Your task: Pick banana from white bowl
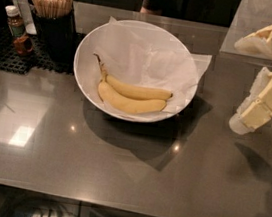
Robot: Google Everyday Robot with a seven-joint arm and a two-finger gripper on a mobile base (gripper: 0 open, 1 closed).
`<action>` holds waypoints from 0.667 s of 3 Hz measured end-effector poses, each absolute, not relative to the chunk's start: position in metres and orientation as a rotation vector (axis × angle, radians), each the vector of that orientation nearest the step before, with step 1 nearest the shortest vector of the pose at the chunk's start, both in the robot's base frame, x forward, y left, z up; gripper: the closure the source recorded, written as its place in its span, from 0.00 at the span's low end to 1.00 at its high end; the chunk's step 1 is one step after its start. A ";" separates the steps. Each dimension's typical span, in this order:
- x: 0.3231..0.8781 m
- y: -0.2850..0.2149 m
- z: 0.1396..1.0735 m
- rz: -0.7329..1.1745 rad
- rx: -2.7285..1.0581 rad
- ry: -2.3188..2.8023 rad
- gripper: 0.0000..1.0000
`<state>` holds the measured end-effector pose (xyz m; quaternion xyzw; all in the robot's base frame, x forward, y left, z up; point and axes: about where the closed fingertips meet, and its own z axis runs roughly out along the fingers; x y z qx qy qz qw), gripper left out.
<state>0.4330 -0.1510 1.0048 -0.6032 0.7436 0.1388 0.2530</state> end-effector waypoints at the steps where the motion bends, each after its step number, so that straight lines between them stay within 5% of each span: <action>1: 0.433 -0.151 1.005 0.377 -1.640 2.021 0.00; 2: 0.437 -0.142 1.004 0.393 -1.656 1.993 0.00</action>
Offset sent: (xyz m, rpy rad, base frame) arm 0.0054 0.0150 -0.0032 0.0250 0.0001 0.0512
